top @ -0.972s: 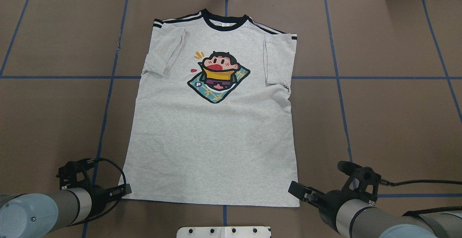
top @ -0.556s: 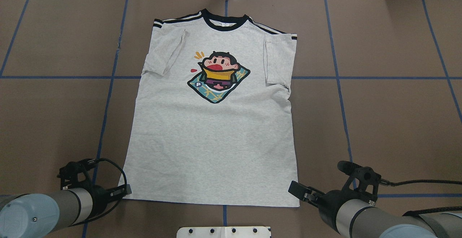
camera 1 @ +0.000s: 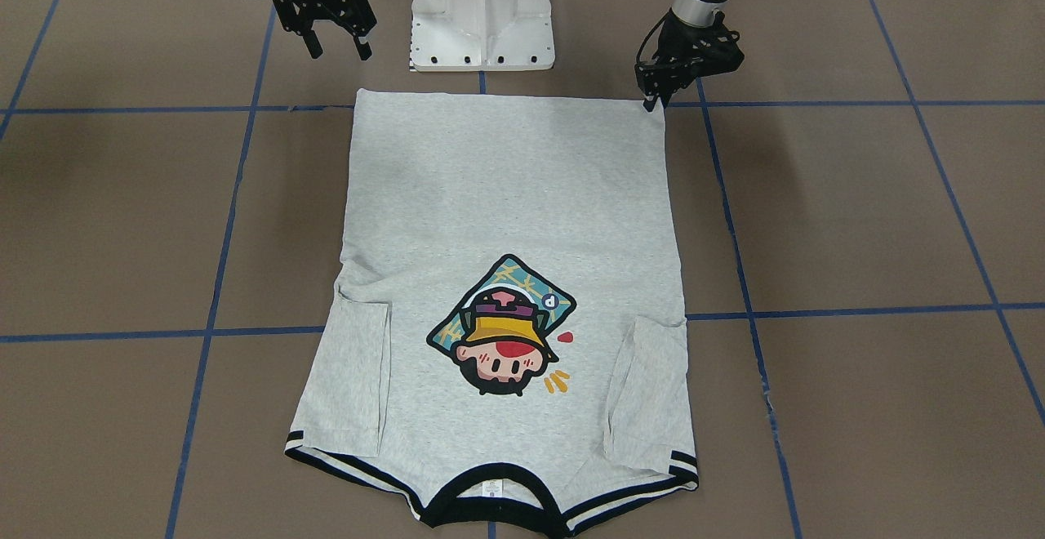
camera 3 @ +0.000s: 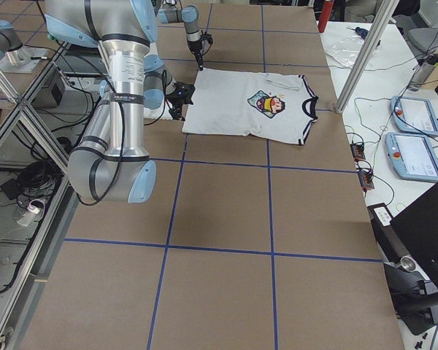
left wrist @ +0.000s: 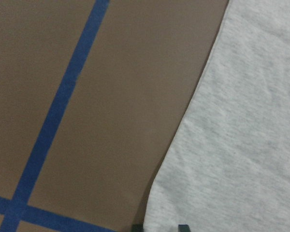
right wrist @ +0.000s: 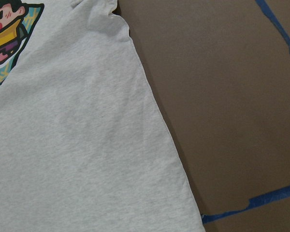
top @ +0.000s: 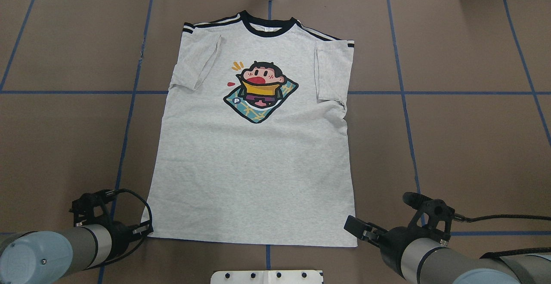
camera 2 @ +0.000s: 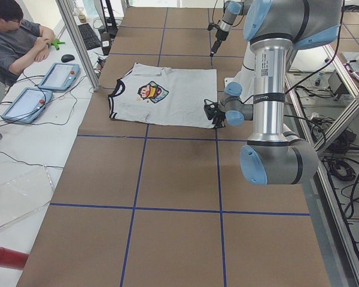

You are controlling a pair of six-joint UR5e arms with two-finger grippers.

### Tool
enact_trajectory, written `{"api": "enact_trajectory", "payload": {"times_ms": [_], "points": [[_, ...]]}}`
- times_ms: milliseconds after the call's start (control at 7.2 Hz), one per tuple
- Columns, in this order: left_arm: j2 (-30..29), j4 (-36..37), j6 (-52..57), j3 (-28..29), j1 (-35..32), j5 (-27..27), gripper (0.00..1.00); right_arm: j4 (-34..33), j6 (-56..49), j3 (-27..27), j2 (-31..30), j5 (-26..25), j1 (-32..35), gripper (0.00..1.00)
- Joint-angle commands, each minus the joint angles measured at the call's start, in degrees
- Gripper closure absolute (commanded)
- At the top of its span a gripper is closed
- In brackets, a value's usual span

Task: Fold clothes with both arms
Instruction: 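Pinch the hem corners with both grippers, adjusting grip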

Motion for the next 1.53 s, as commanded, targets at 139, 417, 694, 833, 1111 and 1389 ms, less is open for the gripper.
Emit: {"api": "enact_trajectory", "payload": {"times_ms": [139,417,694,833,1111,1389], "points": [[0.0,-0.1,0.1,-0.9,-0.2,0.0,1.0,-0.4,2.1,-0.1,0.1,-0.3,-1.4,0.07],[-0.1,-0.1,0.2,-3.5,-0.8,-0.1,1.0,-2.3,11.0,-2.4,1.1,-0.3,-3.0,0.19],[-0.2,-0.1,0.2,-6.8,-1.0,-0.4,1.0,-5.4,15.4,-5.7,3.5,-0.9,-3.5,0.19],[-0.3,-0.1,0.2,-6.9,-1.0,-0.4,1.0,-5.5,15.4,-8.4,4.8,-0.9,-3.7,0.16],[-0.1,0.0,0.2,-6.9,-1.0,-0.4,1.0,-5.6,15.4,-9.8,5.9,-2.5,-4.7,0.13],[-0.2,-0.1,0.2,-6.9,-1.0,-0.4,1.0,-5.7,15.4,-10.7,7.4,-2.5,-4.7,0.14]]}}
